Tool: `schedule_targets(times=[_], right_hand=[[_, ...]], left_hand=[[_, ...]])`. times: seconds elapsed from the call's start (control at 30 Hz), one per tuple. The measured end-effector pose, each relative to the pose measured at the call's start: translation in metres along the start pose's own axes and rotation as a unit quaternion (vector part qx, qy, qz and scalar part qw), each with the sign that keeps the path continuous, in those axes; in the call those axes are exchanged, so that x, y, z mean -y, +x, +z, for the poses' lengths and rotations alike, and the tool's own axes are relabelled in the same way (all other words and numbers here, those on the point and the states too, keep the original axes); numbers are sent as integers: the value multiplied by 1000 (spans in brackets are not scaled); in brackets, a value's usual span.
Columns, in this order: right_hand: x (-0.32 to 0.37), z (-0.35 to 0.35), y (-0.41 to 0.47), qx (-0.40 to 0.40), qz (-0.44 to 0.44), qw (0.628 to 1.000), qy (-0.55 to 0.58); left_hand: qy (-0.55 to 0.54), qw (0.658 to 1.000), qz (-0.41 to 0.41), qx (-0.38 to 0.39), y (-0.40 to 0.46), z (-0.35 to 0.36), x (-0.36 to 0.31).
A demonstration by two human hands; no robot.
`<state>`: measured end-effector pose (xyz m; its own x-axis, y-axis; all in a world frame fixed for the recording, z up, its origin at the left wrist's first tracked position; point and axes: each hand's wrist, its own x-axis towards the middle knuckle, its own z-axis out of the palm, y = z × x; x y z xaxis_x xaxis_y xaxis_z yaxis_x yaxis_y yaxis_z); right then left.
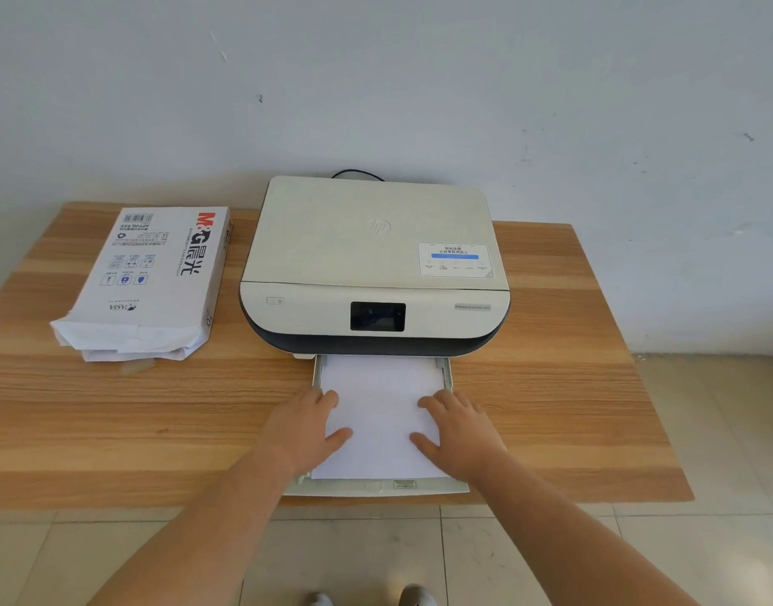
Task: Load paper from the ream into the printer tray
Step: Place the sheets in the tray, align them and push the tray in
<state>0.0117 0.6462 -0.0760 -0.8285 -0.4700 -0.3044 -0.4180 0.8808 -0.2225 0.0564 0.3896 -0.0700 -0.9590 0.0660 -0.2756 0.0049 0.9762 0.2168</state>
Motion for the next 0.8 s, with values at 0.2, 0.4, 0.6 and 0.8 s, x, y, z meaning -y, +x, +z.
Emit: schedule_targets(times=[0.2, 0.4, 0.6, 0.8], right_hand=[[11, 13, -19, 20, -83, 996, -24], [11, 35, -22, 42, -108, 989, -89], [12, 43, -16, 86, -73, 990, -83], [11, 42, -16, 72, -77, 991, -78]], left_hand=[[46, 997, 65, -18, -27, 22, -2], [97, 992, 77, 20, -43, 39, -3], [76, 993, 75, 44, -42, 49, -4], [87, 992, 85, 25, -40, 51, -2]])
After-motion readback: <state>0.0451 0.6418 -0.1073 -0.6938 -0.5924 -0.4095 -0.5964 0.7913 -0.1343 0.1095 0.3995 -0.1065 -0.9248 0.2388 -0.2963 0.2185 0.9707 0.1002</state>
